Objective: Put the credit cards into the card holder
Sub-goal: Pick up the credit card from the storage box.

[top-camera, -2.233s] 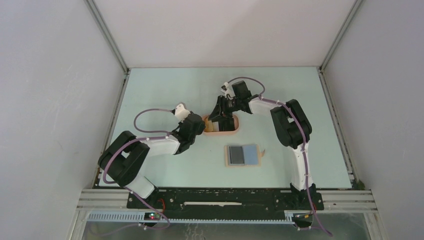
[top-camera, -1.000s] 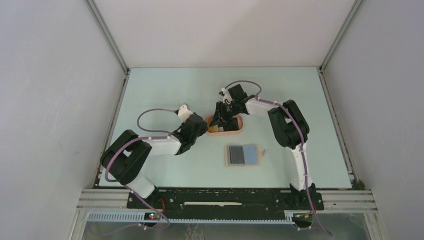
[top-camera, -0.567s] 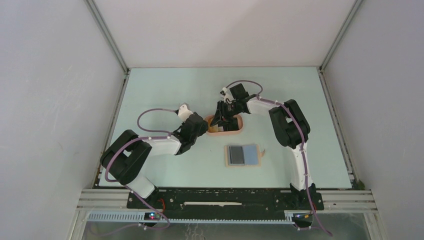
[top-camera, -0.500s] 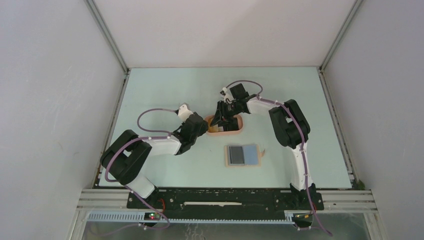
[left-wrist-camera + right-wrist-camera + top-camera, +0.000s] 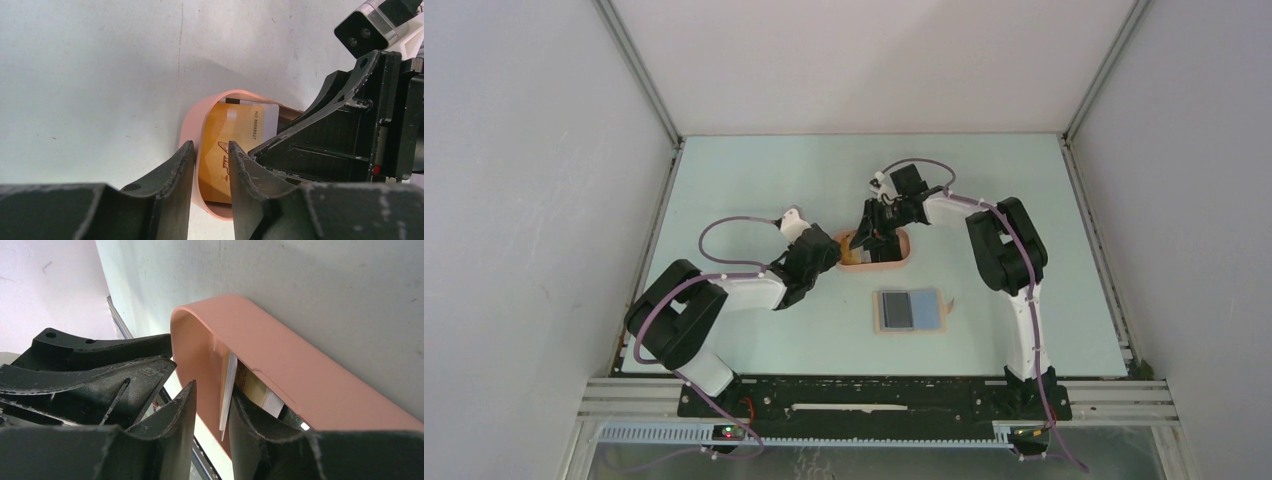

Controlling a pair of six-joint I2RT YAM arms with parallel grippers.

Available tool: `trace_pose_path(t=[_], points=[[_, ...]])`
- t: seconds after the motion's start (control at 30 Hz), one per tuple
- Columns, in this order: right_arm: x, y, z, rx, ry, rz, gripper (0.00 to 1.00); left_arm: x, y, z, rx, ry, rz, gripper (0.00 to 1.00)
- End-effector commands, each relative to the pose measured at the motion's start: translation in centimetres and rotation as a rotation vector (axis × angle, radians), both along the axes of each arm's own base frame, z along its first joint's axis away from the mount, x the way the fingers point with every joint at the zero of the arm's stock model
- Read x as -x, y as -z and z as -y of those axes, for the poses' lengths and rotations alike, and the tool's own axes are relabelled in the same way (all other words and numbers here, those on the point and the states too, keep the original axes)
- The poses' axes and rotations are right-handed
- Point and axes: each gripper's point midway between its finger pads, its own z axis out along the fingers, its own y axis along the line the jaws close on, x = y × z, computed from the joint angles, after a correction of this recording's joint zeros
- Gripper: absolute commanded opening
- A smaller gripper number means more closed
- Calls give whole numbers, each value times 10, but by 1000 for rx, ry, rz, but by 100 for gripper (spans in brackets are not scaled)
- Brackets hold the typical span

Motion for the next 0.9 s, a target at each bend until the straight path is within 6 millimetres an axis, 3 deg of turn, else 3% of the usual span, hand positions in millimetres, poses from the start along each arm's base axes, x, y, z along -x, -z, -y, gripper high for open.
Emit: trace_pose_path(t=[0.0,0.3,0.87], points=[[-3,-28,0,-46,-21,62,37,-1,-8,5,10,24,33,36],[-6,-29,10,-42,-5,65,36,-1,-8,6,9,29,34,37],[-9,-26,19,-41,13,48,24,-1,-9,7,7,37,35,37]])
